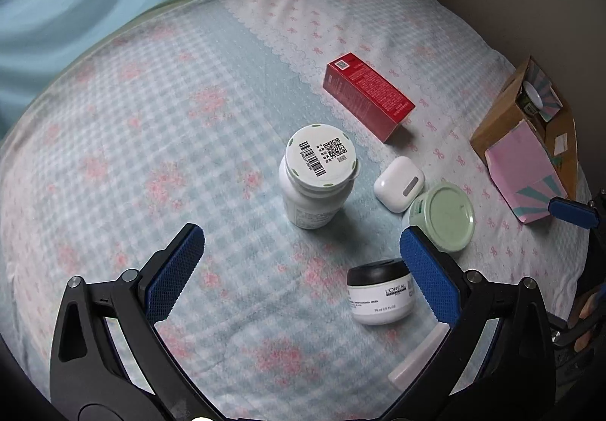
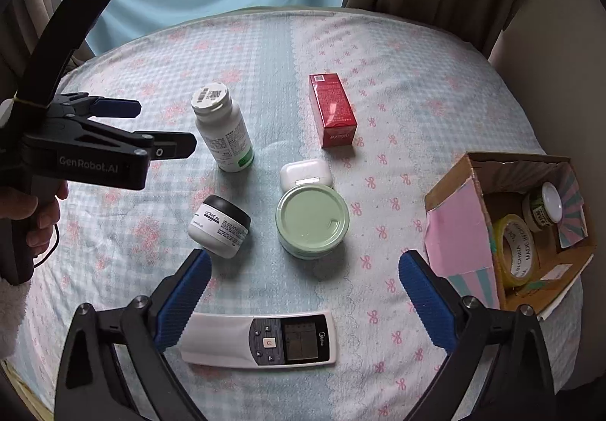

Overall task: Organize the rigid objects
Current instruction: 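Grasp the white pill bottle with the left tool while the right tool grasps the pale green jar, then carry the pill bottle and pale green jar over the cardboard box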

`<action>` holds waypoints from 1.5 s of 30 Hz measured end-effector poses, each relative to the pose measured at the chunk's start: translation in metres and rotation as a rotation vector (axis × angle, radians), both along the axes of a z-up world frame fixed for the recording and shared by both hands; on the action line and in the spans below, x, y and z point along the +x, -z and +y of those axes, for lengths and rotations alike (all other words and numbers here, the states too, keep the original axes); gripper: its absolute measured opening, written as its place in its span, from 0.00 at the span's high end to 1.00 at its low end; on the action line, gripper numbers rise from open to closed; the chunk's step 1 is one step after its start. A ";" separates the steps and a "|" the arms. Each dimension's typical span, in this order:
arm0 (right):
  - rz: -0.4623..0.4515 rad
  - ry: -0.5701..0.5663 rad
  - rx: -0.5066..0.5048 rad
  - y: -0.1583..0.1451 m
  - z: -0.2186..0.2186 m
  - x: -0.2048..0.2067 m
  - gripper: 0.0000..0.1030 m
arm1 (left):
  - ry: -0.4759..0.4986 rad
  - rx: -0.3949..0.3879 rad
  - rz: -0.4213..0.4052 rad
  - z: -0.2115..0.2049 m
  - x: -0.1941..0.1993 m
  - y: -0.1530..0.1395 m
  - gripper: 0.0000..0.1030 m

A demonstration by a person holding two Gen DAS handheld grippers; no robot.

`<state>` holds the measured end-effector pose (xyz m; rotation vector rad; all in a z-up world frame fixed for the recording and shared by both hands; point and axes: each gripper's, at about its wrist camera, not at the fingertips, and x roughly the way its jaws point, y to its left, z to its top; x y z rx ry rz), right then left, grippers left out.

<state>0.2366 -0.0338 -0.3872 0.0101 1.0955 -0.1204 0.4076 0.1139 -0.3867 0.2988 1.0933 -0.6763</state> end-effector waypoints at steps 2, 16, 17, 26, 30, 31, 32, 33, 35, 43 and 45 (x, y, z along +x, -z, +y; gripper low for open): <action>0.017 -0.016 0.013 0.016 -0.004 0.008 0.06 | 0.006 -0.002 0.003 -0.006 0.005 0.015 0.02; 0.035 -0.199 0.022 0.084 -0.016 0.049 0.19 | 0.030 -0.043 -0.010 -0.039 0.018 0.069 0.17; 0.038 -0.209 0.012 0.086 -0.016 0.052 0.24 | 0.028 -0.044 -0.014 -0.040 0.018 0.069 0.17; 0.041 -0.198 0.030 0.089 -0.022 0.057 0.35 | -0.012 -0.012 0.011 -0.042 0.026 0.079 0.54; 0.045 -0.186 0.042 0.089 -0.023 0.057 0.35 | -0.022 -0.010 0.006 -0.042 0.026 0.076 0.55; 0.047 -0.181 0.047 0.088 -0.024 0.057 0.36 | -0.026 -0.011 0.004 -0.040 0.025 0.075 0.55; 0.049 -0.176 0.052 0.087 -0.024 0.057 0.36 | -0.030 -0.015 0.001 -0.038 0.024 0.073 0.55; 0.050 -0.173 0.056 0.087 -0.025 0.059 0.36 | -0.035 -0.017 -0.005 -0.036 0.023 0.070 0.55; 0.050 -0.169 0.066 0.084 -0.025 0.058 0.36 | -0.046 -0.026 -0.011 -0.033 0.021 0.064 0.55; 0.034 -0.154 0.078 0.059 -0.024 0.048 0.36 | -0.070 -0.057 -0.033 -0.018 0.012 0.028 0.55; 0.027 -0.146 0.082 0.048 -0.024 0.047 0.36 | -0.072 -0.068 -0.041 -0.015 0.007 0.015 0.55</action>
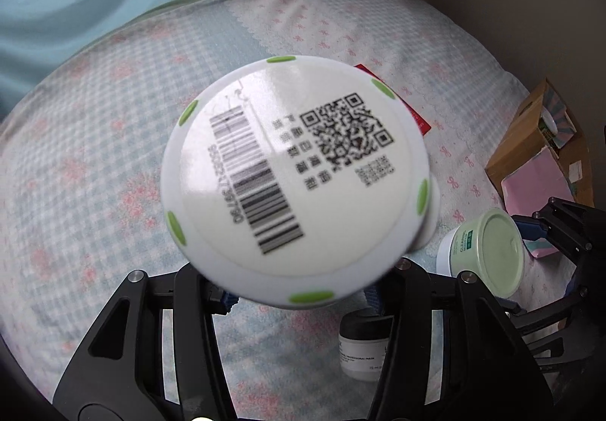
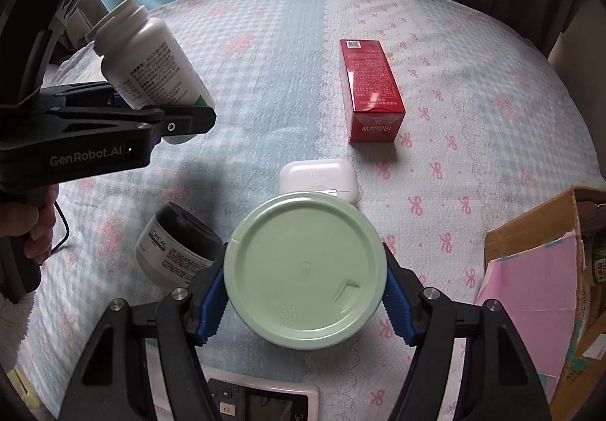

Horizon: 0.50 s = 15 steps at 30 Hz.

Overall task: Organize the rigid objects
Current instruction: 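Carry the pill bottle and pale green jar over the cardboard box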

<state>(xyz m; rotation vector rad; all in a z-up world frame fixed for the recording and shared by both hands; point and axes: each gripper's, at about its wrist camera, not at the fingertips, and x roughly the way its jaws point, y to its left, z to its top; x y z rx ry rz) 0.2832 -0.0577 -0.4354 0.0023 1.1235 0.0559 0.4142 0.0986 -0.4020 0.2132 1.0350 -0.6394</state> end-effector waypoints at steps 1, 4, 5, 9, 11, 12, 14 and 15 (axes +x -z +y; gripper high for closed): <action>-0.004 0.003 0.006 -0.005 0.000 0.000 0.36 | -0.001 -0.005 -0.004 0.001 -0.003 -0.007 0.55; -0.013 0.018 0.015 -0.025 0.001 -0.004 0.36 | -0.003 -0.016 -0.015 0.006 -0.013 -0.030 0.55; -0.016 0.023 0.019 -0.033 0.002 -0.006 0.36 | -0.003 -0.017 -0.020 0.007 -0.018 -0.039 0.55; -0.032 0.045 0.033 -0.068 0.006 -0.016 0.36 | -0.008 -0.017 -0.034 0.014 -0.032 -0.076 0.55; -0.043 0.053 0.037 -0.088 0.007 -0.024 0.36 | -0.017 -0.026 -0.034 0.019 -0.040 -0.095 0.55; -0.047 0.056 0.039 -0.098 0.008 -0.028 0.36 | -0.022 -0.030 -0.035 0.021 -0.044 -0.105 0.55; -0.060 0.059 0.045 -0.121 0.009 -0.036 0.36 | -0.030 -0.032 -0.045 0.024 -0.054 -0.125 0.55; -0.068 0.059 0.047 -0.132 0.010 -0.041 0.36 | -0.034 -0.032 -0.050 0.024 -0.058 -0.135 0.55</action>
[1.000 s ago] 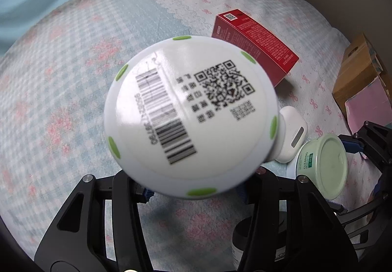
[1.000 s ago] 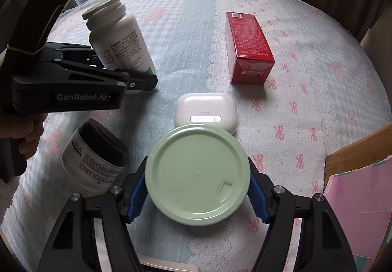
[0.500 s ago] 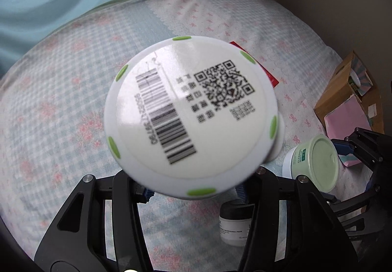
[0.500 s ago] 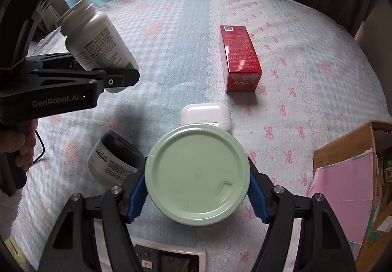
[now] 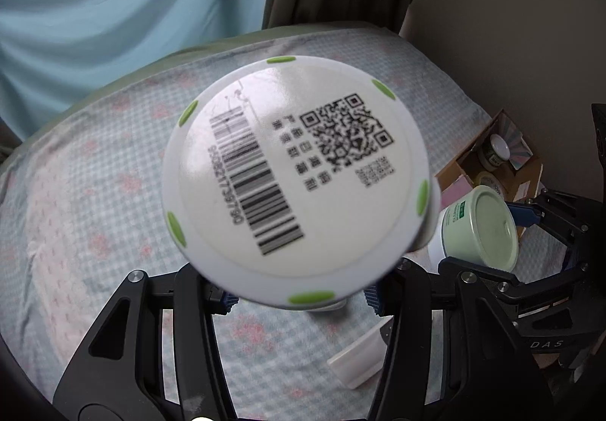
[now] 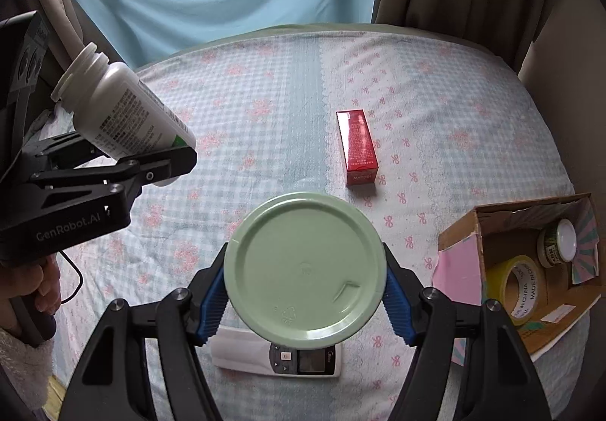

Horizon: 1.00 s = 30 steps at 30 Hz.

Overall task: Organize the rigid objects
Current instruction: 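Carry the pill bottle and pale green jar over the cardboard box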

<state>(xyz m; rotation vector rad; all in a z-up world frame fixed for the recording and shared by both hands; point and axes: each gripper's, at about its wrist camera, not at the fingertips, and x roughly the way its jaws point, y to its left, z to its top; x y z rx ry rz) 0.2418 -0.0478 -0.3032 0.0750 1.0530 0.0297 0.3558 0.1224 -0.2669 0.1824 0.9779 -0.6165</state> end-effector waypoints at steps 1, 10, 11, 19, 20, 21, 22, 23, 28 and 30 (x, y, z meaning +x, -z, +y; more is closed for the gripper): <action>-0.008 -0.001 0.001 -0.011 -0.001 -0.004 0.36 | -0.002 -0.004 -0.003 0.001 -0.005 -0.010 0.55; -0.076 -0.051 0.015 -0.089 -0.004 -0.056 0.36 | -0.045 -0.016 -0.025 -0.011 -0.063 -0.083 0.55; -0.083 -0.062 0.017 -0.096 -0.008 -0.062 0.36 | -0.057 -0.017 -0.030 -0.014 -0.070 -0.090 0.55; -0.140 -0.177 0.027 -0.142 -0.055 -0.105 0.36 | -0.174 -0.030 -0.042 -0.058 -0.121 -0.138 0.55; -0.145 -0.186 0.027 -0.145 -0.064 -0.110 0.36 | -0.183 -0.033 -0.045 -0.066 -0.127 -0.142 0.55; -0.150 -0.192 0.033 -0.148 -0.075 -0.115 0.36 | -0.191 -0.034 -0.048 -0.076 -0.132 -0.145 0.55; -0.157 -0.194 0.038 -0.151 -0.086 -0.119 0.36 | -0.196 -0.037 -0.050 -0.085 -0.137 -0.147 0.55; -0.163 -0.193 0.040 -0.153 -0.097 -0.122 0.36 | -0.200 -0.038 -0.051 -0.094 -0.142 -0.148 0.55; -0.164 -0.163 0.038 -0.154 -0.161 -0.134 0.36 | -0.209 -0.049 -0.050 -0.142 -0.160 -0.148 0.55; -0.157 -0.136 0.038 -0.151 -0.188 -0.136 0.36 | -0.204 -0.049 -0.046 -0.164 -0.160 -0.142 0.55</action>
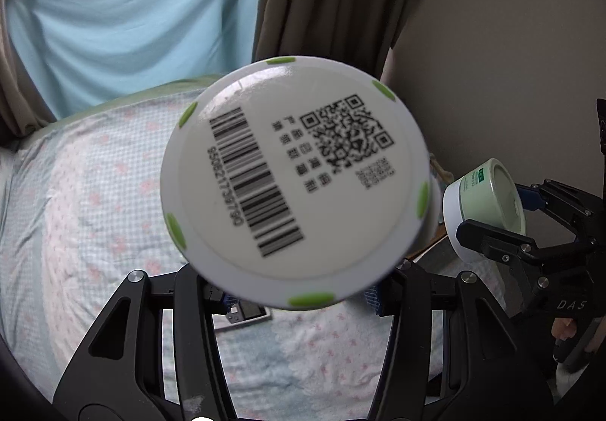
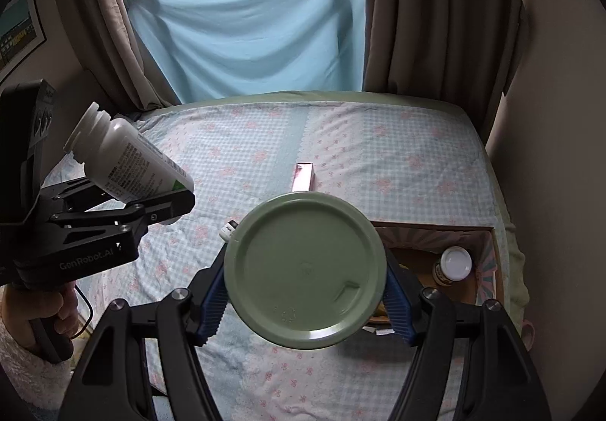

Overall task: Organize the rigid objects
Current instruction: 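Carry the pill bottle and pale green jar over the cardboard box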

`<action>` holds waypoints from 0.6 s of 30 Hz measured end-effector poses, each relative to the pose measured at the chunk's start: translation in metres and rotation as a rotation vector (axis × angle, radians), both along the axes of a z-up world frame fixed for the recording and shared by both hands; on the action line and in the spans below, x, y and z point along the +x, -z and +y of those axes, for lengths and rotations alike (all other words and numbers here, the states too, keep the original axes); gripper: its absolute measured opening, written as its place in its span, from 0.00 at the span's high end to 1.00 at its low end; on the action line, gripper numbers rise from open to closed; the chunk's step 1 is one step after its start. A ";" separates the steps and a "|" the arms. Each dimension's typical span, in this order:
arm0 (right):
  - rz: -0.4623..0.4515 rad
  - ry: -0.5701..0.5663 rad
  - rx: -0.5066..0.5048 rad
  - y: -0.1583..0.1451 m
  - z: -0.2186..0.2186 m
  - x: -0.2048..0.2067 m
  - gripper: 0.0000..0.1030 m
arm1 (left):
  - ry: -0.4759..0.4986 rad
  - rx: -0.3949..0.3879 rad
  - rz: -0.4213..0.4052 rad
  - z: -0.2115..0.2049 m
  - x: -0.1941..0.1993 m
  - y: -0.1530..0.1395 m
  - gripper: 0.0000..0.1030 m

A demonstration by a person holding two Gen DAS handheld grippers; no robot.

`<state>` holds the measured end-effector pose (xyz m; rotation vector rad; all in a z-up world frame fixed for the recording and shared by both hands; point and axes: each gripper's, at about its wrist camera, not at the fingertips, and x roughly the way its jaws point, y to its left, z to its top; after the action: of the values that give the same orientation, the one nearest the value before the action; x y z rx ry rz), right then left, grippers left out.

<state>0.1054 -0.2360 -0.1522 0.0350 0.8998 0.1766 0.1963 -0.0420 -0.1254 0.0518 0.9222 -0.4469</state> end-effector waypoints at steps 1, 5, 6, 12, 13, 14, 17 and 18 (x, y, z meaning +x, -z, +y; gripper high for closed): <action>0.005 0.014 0.003 0.001 -0.013 -0.001 0.36 | 0.002 -0.003 0.004 -0.010 -0.001 0.003 0.55; 0.018 0.058 0.001 0.006 -0.061 -0.003 0.36 | 0.011 -0.012 0.027 -0.047 -0.001 0.017 0.55; 0.024 0.066 -0.006 0.008 -0.072 -0.002 0.36 | 0.013 -0.012 0.037 -0.056 0.000 0.021 0.55; 0.062 0.112 -0.026 0.026 -0.127 0.006 0.36 | 0.039 0.002 0.097 -0.101 0.007 0.053 0.55; 0.067 0.118 -0.025 0.030 -0.134 0.009 0.36 | 0.045 0.007 0.109 -0.107 0.008 0.061 0.55; 0.071 0.124 -0.025 0.034 -0.141 0.010 0.36 | 0.051 0.015 0.121 -0.113 0.010 0.068 0.55; 0.098 0.137 -0.033 0.049 -0.156 0.016 0.36 | 0.062 0.033 0.162 -0.127 0.018 0.091 0.55; 0.110 0.142 -0.034 0.055 -0.161 0.019 0.36 | 0.065 0.039 0.175 -0.130 0.020 0.099 0.55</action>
<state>0.1241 -0.3971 -0.2077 0.0777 1.0062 0.0277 0.2166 -0.1721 -0.2241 0.0794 1.1039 -0.4996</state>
